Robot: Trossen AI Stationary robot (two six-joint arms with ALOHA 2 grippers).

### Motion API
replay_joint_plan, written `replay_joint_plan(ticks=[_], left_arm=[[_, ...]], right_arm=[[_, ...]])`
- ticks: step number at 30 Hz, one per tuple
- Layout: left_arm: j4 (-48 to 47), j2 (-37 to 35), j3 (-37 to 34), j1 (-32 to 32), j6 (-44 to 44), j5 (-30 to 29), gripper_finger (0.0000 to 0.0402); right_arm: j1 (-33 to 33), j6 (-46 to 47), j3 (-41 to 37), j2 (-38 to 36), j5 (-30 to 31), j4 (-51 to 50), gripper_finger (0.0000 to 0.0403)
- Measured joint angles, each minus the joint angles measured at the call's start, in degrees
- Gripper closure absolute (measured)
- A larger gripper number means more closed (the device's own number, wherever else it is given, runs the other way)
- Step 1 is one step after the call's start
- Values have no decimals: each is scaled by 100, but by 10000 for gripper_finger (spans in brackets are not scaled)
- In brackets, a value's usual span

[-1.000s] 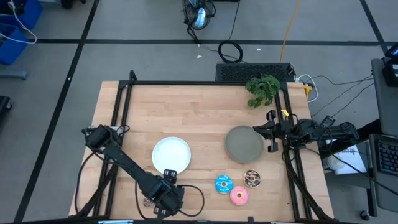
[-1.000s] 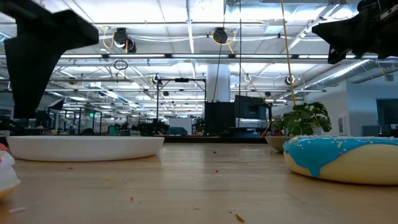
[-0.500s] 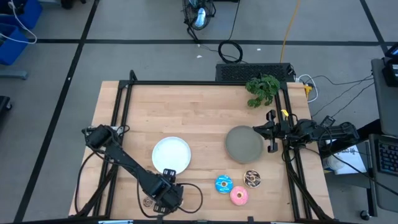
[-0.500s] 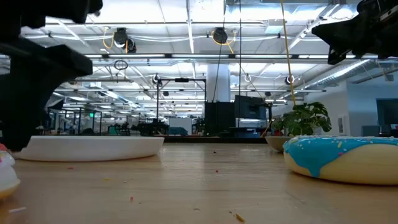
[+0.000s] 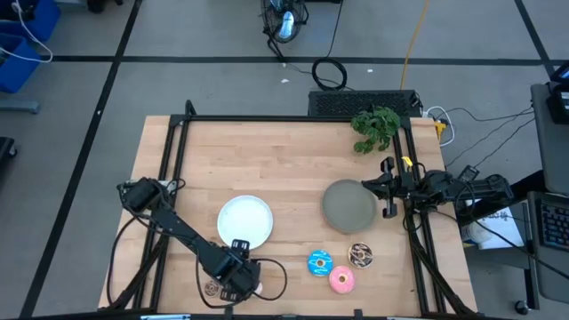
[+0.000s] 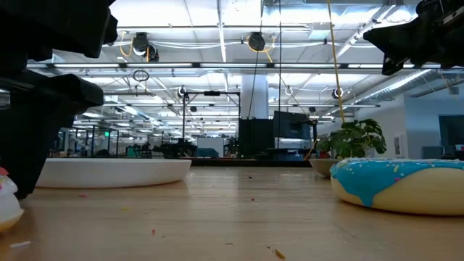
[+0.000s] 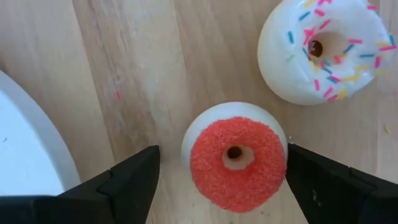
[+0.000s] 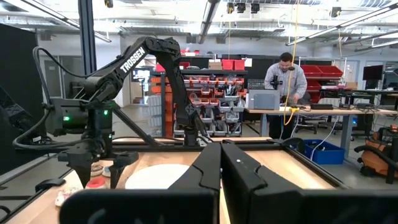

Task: Pick & Place donuts
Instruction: Put the small orange donut on the white plate

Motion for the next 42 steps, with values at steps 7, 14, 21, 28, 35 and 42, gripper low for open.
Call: replay_joint_plan(ticks=[7,14,21,28,35,42], left_arm=[[117,0,-9,7,10,7,128],[214,0,-5,119,20,65,175],[212,-214,1,301,-99,203,193],[72,-723,2,457,-77,438,193],[-388,-1830,4,579,-458,78,193],[-1408,-2966,9,634,-1057,-563,193]], right_arm=[[-2,0,1,0,0,-3,403],[-2,2,-1,0,-2,-8,403],[-2,0,1,-2,0,-1,403],[0,1,1,-2,-14,-4,403],[0,0,1,-2,-20,-8,403],[0,2,-1,-2,-20,-10,403]])
